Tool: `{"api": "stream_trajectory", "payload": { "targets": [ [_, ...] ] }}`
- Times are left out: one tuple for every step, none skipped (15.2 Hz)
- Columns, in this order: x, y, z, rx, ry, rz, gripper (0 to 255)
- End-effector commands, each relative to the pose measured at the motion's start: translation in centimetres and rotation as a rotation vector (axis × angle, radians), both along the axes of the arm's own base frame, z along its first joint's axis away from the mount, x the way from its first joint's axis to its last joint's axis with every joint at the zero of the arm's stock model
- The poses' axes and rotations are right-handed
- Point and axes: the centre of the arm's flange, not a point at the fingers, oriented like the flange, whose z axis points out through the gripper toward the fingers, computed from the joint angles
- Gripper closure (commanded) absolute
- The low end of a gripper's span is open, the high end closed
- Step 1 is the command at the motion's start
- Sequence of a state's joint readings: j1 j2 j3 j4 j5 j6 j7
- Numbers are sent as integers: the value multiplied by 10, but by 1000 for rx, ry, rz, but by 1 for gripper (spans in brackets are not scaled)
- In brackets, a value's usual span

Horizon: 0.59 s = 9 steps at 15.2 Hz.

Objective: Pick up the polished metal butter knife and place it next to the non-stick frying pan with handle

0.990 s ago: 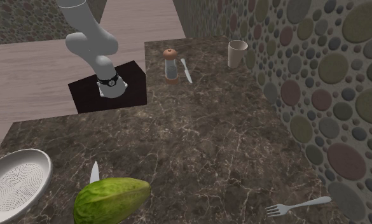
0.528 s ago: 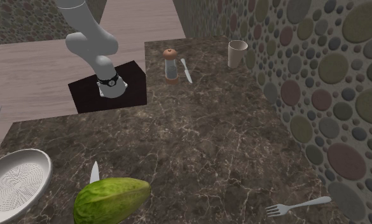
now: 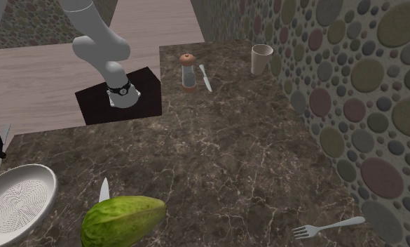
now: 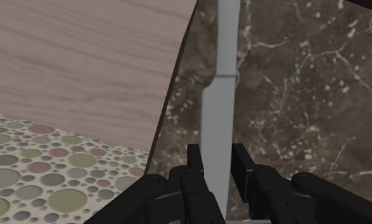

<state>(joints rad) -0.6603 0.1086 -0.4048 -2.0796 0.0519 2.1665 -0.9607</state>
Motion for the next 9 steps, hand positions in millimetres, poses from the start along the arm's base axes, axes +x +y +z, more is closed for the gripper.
{"api": "stream_trajectory", "payload": {
  "targets": [
    [1,0,-11,0,0,0,255],
    [1,0,-17,0,0,0,255],
    [1,0,-22,0,0,0,255],
    [1,0,-29,0,0,0,255],
    [1,0,-29,0,0,0,255],
    [1,0,-29,0,0,0,255],
    [1,0,-29,0,0,0,255],
    [1,0,-29,0,0,0,255],
    [1,0,-29,0,0,0,255]
  ]
}}
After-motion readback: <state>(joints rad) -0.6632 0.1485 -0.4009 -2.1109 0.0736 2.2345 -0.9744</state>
